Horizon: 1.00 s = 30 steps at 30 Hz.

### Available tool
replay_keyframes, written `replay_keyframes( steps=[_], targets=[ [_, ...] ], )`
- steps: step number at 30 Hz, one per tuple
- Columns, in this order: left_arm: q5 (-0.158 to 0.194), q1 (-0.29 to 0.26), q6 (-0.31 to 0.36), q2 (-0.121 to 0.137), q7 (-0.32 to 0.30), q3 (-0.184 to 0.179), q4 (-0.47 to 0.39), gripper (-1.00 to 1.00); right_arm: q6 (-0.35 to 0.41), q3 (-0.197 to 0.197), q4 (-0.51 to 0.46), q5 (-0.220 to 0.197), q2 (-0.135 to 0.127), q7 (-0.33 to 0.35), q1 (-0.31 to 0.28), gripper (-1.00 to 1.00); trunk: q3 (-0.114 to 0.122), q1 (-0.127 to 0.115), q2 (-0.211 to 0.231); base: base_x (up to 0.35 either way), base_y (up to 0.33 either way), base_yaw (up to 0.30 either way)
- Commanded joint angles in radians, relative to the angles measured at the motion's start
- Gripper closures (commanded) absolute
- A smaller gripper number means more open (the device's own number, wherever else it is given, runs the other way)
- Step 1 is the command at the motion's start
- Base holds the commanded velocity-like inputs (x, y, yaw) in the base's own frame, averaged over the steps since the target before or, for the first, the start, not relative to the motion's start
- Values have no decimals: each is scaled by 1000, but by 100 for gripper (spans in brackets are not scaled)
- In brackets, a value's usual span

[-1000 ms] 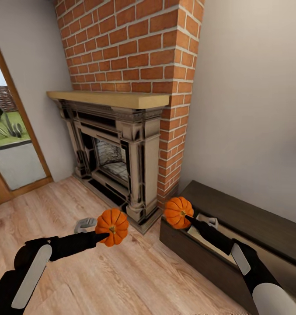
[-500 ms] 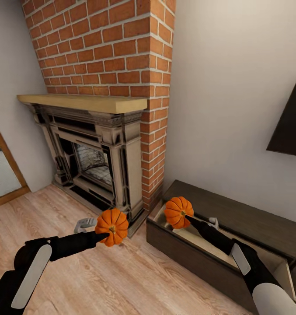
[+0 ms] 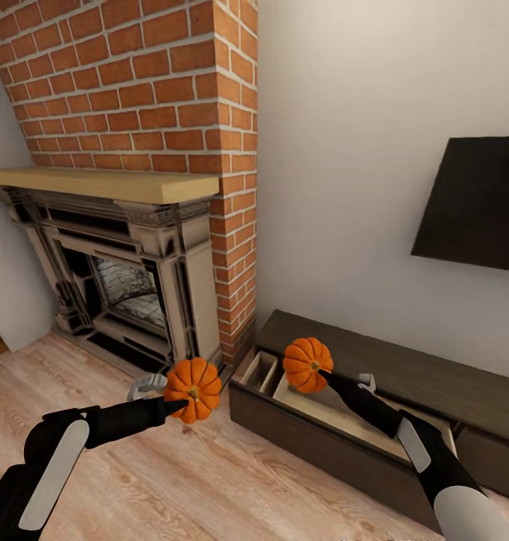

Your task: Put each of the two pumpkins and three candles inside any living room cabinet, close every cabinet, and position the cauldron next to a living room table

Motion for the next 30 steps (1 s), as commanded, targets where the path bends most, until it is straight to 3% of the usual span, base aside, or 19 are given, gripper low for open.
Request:
replay_keyframes(
  steps=[1,18,30],
  targets=[
    [-5,-1,4,0,-9,1,0,100,7,-1,0,-8,0,1,-1,100,2,-4,6,0,0,-102],
    [-5,-1,3,0,-9,1,0,100,3,-4,2,-9,3,1,-1,100,57,-69,125,0,0,-19],
    [-5,-1,5,3,-14,2,-2,100,8,-16,2,-7,3,1,-1,100,69,-69,125,0,0,-201]
  ],
)
